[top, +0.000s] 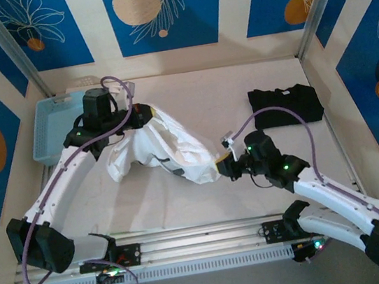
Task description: Fold the inside-out t-shirt
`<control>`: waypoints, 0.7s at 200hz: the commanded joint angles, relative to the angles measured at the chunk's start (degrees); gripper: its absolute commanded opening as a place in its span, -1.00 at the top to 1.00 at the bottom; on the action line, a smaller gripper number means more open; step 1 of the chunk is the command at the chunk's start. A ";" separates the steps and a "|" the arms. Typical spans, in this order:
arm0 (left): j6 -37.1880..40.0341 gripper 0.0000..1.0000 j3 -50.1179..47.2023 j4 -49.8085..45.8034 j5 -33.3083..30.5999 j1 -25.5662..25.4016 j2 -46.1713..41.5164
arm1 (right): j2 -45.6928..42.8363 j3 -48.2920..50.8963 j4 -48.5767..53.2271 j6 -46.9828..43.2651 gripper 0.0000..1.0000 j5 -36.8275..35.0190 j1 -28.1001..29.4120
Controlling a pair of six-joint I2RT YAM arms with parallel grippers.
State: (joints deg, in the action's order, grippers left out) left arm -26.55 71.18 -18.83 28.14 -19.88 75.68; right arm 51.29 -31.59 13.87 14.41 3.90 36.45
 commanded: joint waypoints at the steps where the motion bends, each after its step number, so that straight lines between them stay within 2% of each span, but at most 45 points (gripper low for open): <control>1: -2.37 1.00 -1.21 5.49 6.00 0.14 -1.57 | 1.25 -2.26 0.86 -1.17 0.37 -0.40 1.12; 28: -2.35 1.00 -2.71 5.07 6.93 -0.40 -2.35 | 4.13 -6.98 -4.70 -1.68 0.00 -2.02 2.56; 57: -2.91 1.00 -4.03 4.71 7.33 -0.76 -3.37 | 14.84 -14.04 -10.04 -2.49 -0.45 -3.85 7.03; 74: -3.06 1.00 -4.59 4.79 8.25 -1.15 -3.99 | 21.87 -18.09 -13.65 -3.34 -0.58 -6.97 9.22; 93: -2.99 1.00 -5.43 4.93 8.08 -1.21 -4.92 | 29.77 -22.59 -17.76 -3.27 -0.59 -9.14 9.61; 102: -2.40 1.00 -5.22 4.22 8.32 -1.22 -5.13 | 32.95 -24.91 -17.78 -3.23 -0.52 -9.61 9.37; 110: -1.05 1.00 -4.78 2.94 8.50 -1.22 -5.19 | 34.67 -26.94 -17.08 -3.75 -0.34 -8.82 9.03; 128: 1.07 1.00 -4.20 0.13 7.05 -1.05 -5.61 | 34.05 -28.36 -16.38 -5.22 0.40 -1.10 7.66; 140: 1.32 1.00 -4.79 0.34 6.74 -0.81 -5.72 | 31.75 -26.91 -17.76 -5.06 0.71 8.59 5.99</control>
State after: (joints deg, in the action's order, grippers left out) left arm -27.66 66.02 -17.39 34.46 -20.64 71.77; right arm 86.87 -57.54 -0.82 10.57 -0.60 44.71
